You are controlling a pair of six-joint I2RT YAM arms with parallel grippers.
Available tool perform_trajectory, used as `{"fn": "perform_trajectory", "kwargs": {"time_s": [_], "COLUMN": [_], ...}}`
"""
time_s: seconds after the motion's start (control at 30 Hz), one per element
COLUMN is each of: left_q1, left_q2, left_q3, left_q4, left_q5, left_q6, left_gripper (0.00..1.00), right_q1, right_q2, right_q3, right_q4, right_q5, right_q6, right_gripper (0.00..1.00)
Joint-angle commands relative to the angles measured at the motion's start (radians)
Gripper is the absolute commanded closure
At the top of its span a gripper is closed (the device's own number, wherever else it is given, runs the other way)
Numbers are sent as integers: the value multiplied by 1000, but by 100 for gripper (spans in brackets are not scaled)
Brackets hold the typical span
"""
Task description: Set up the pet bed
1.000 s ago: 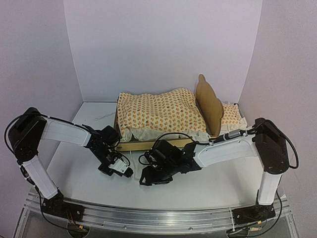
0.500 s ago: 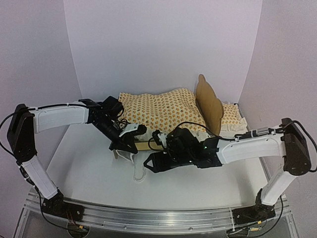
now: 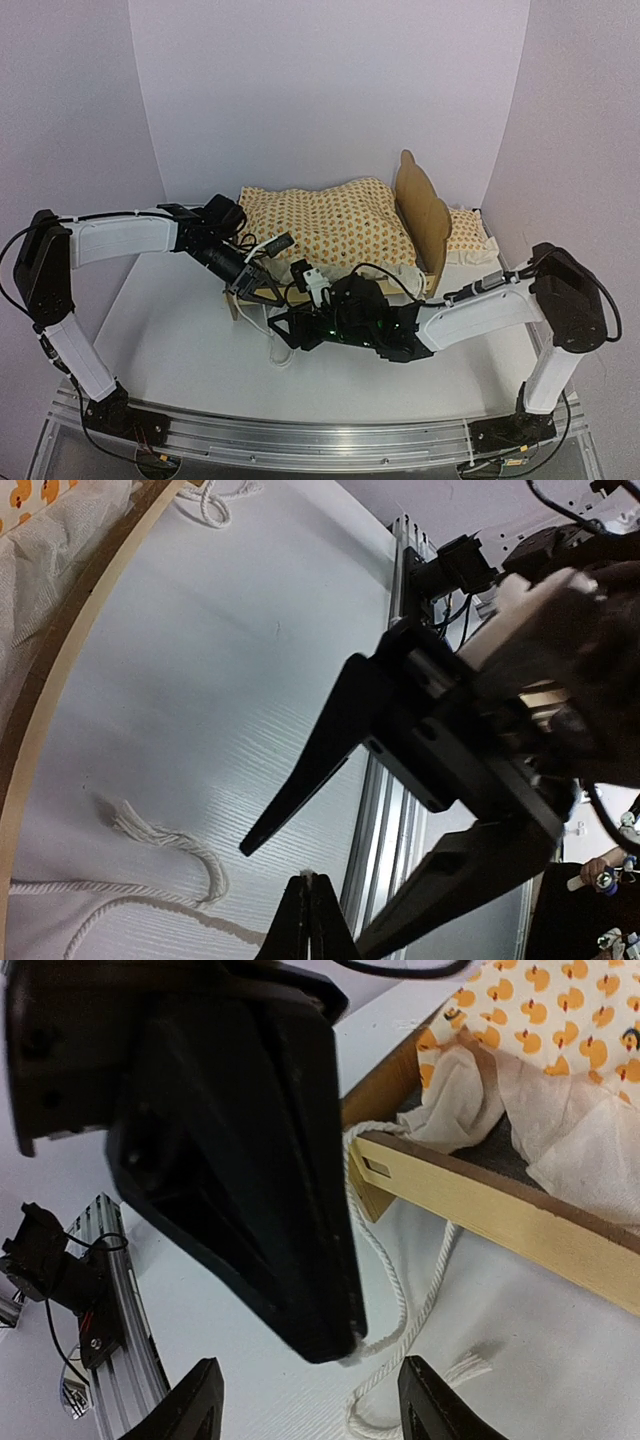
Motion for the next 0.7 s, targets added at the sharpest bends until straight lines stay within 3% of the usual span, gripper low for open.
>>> {"fn": "perform_trajectory", "kwargs": {"time_s": [0.0,0.07,0.43,0.47,0.53,0.57,0.63,0.67], "left_q1": [24,26,28,28,28,29,28,28], "left_q2": [-41,-43,-50,-49,-47,-46,-45,-44], "left_q3": [-18,-20,-37,-37,-36,-36,-26,-13], "left_q4": [79,85,120,126,131,129,100,66], "left_q5": [67,77,45,51,59,61,54,37], "left_q6": [-135,-141,-168,-177,-181,-177,-135,-69], "left_gripper": [100,100,100,100,100,100,96,79], "right_q1": [-1,-1,-2,-2,-3,-3,-7,-14], "right_q2": [64,84,162,165,170,170,157,146], "right_q3": [31,28,62,63,69,69,48,27], "right_q4": [112,148,257,265,268,267,261,244], "right_q5": [49,67,19,32,62,81,104,112], "right_q6": [39,68,98,100,106,113,150,192], "right_gripper": [47,58,52,59,89,99,100,100]}}
